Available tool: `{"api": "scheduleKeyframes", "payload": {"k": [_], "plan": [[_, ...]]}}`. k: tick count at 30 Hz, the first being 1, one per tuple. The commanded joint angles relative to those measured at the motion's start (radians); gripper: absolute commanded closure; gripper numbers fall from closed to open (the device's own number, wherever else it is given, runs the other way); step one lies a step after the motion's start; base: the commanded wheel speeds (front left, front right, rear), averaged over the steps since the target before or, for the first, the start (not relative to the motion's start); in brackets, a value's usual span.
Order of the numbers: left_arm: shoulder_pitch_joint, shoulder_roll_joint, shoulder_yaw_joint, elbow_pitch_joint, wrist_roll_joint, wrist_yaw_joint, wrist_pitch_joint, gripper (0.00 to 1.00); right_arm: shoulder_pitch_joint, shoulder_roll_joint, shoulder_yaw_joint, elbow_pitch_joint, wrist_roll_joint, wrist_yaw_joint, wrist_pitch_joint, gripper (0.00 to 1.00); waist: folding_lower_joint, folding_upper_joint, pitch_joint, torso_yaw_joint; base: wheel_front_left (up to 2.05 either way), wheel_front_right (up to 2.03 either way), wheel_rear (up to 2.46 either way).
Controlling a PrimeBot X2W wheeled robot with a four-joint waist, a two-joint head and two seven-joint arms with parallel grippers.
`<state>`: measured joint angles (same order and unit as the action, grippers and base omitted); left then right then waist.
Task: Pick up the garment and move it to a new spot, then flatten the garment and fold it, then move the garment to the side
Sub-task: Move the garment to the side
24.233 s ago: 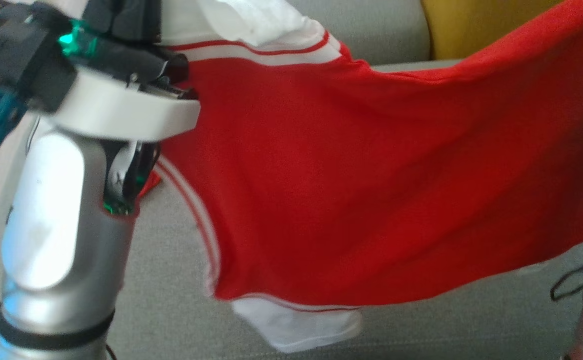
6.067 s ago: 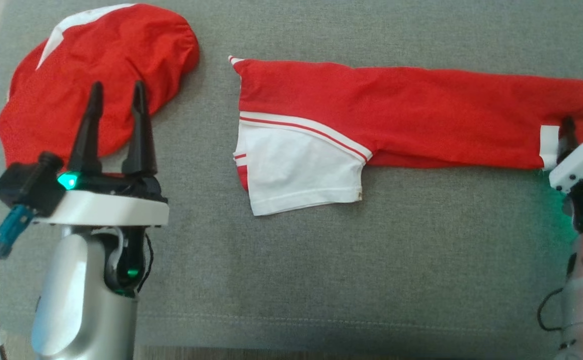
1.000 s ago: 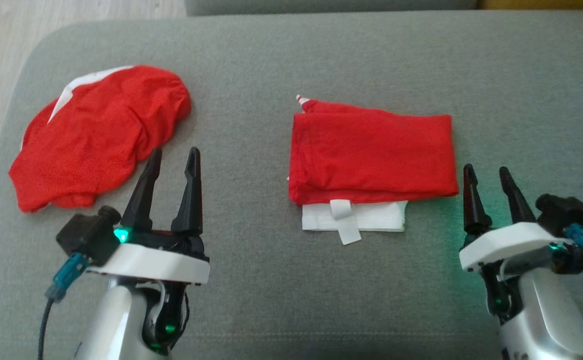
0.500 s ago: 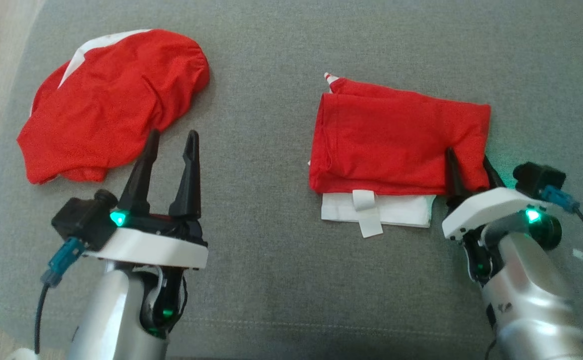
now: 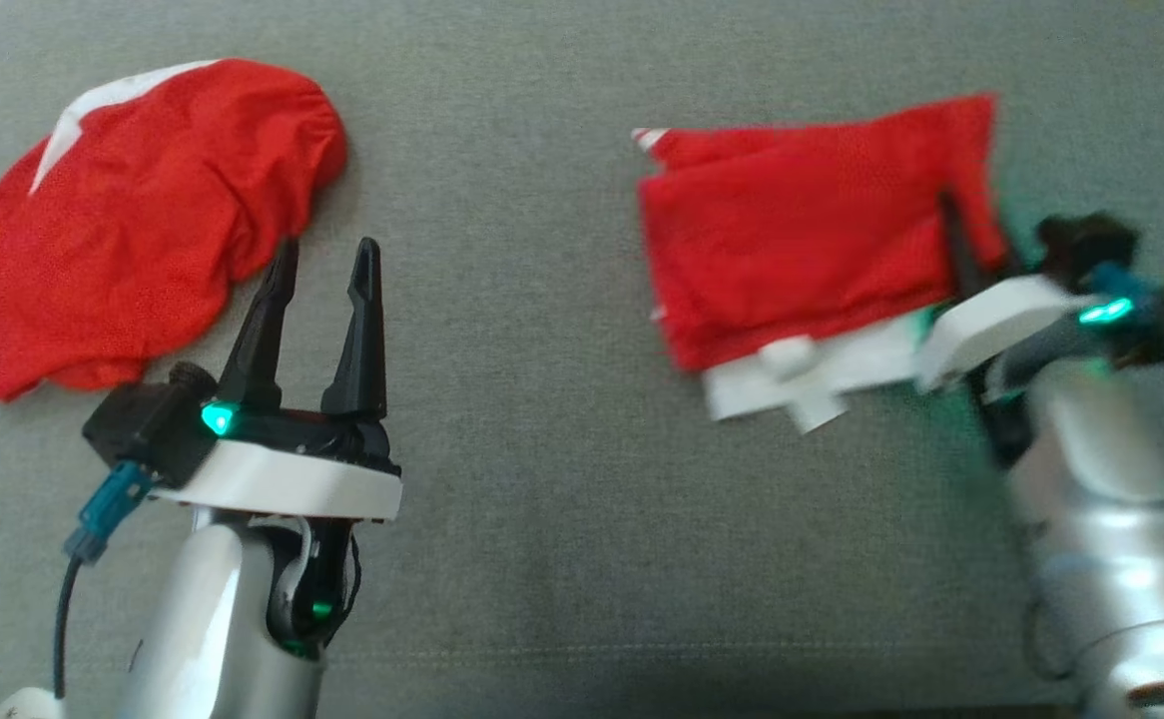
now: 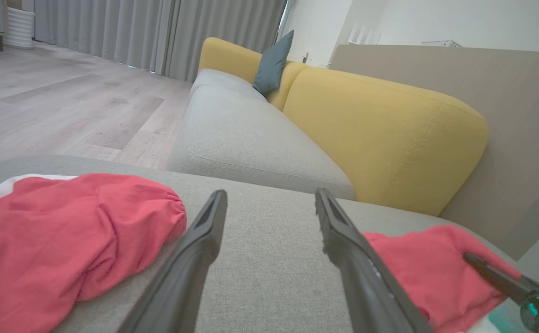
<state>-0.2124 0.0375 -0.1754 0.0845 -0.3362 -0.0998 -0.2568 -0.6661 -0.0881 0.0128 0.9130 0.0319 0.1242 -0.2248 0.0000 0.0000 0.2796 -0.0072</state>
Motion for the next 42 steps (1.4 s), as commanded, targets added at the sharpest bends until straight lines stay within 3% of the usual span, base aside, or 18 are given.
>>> {"api": "scheduleKeyframes", "payload": {"k": [1, 9, 12, 25, 26, 27, 28, 37, 42], "plan": [[-0.039, 0.013, 0.04, -0.04, 0.007, -0.005, -0.005, 0.0, -0.044, -0.062, -0.012, -0.071, -0.05, 0.007, 0.012, 1.0, 0.0, 0.0, 0.015, -0.017, 0.0, 0.0, 0.0], [-0.054, 0.013, 0.041, -0.041, 0.009, -0.011, -0.005, 0.0, -0.062, -0.254, -0.086, -0.177, -0.11, 0.007, 0.067, 1.0, 0.0, 0.0, 0.037, -0.028, 0.0, 0.0, 0.0], [-0.057, 0.013, 0.045, -0.039, 0.011, -0.014, -0.005, 0.0, -0.061, -0.298, -0.125, -0.213, -0.113, 0.007, 0.087, 1.0, 0.0, 0.0, 0.04, -0.027, 0.0, 0.0, 0.0], [-0.055, 0.013, 0.055, -0.035, 0.007, -0.02, -0.005, 0.0, -0.014, -0.305, -0.168, -0.311, -0.097, 0.007, 0.143, 1.0, 0.0, 0.0, 0.028, -0.015, 0.0, 0.0, 0.0], [-0.054, 0.013, 0.056, -0.035, 0.006, -0.02, -0.005, 0.0, -0.011, -0.302, -0.172, -0.314, -0.092, 0.007, 0.147, 0.87, 0.0, 0.0, 0.027, -0.014, 0.0, 0.0, 0.0], [-0.053, 0.013, 0.058, -0.034, 0.006, -0.02, -0.005, 0.0, -0.009, -0.298, -0.172, -0.319, -0.089, 0.007, 0.151, 0.57, 0.0, 0.0, 0.026, -0.014, 0.0, 0.0, 0.0], [-0.053, 0.013, 0.06, -0.034, 0.006, -0.02, -0.005, 0.0, -0.006, -0.294, -0.173, -0.325, -0.087, 0.007, 0.155, 0.0, 0.0, 0.0, 0.026, -0.014, 0.0, 0.0, 0.0], [-0.046, 0.013, 0.06, -0.024, 0.002, -0.02, -0.005, 0.0, -0.008, -0.254, -0.172, -0.396, -0.068, 0.007, 0.161, 0.0, 0.0, 0.0, 0.004, -0.019, 0.0, 0.0, 0.0], [-0.037, 0.013, 0.054, -0.021, -0.005, -0.015, -0.005, 0.0, 0.001, -0.197, -0.141, -0.449, -0.051, 0.007, 0.14, 0.0, 0.0, 0.0, -0.029, -0.017, 0.0, 0.0, 0.0]]}}
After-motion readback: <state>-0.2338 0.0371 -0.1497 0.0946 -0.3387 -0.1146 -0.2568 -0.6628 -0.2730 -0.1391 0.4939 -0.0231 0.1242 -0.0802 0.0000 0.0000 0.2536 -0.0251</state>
